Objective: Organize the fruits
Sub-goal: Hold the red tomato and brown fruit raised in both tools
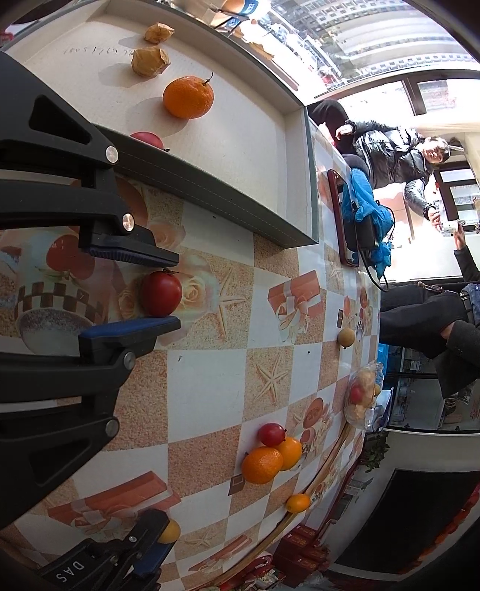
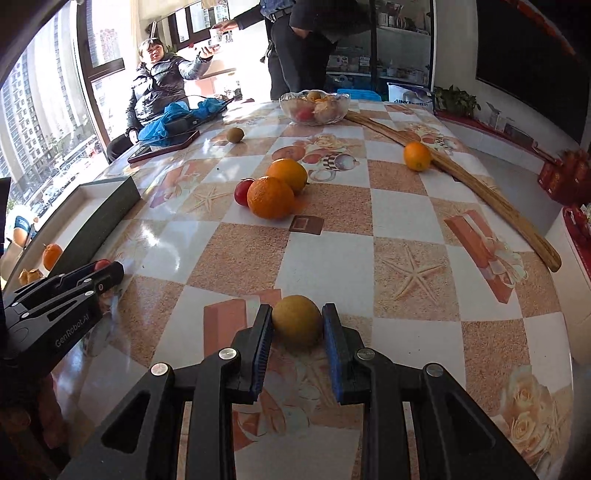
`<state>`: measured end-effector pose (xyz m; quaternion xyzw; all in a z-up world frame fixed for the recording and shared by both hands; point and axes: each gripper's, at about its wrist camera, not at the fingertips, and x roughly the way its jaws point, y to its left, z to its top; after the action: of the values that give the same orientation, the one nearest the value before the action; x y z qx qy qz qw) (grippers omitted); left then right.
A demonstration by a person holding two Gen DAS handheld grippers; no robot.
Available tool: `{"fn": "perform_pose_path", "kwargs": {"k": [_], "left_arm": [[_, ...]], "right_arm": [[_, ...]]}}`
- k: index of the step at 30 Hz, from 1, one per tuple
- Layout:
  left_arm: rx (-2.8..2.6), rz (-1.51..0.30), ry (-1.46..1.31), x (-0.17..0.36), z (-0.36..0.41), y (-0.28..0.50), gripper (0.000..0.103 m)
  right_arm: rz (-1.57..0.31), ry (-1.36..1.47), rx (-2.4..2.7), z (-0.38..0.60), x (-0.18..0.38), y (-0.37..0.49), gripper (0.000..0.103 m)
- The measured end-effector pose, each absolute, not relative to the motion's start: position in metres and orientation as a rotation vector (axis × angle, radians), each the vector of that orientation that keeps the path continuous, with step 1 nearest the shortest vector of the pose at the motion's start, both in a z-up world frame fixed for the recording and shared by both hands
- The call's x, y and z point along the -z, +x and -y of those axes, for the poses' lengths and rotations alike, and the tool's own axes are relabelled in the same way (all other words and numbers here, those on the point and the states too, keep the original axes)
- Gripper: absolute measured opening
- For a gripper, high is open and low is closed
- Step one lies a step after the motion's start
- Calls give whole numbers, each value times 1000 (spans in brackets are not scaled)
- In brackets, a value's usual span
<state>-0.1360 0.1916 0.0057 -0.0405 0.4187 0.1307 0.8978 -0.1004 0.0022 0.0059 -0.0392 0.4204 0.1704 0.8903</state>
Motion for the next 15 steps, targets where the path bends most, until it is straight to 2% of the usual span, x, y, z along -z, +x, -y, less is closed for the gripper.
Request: {"fn": "perform_pose_path", "kwargs": {"k": [15], "left_arm": [[-272,-866,-81,-6,-192,-136,30]], "right_arm": [[-871,-72,-357,-1,-6,-101,28]]}}
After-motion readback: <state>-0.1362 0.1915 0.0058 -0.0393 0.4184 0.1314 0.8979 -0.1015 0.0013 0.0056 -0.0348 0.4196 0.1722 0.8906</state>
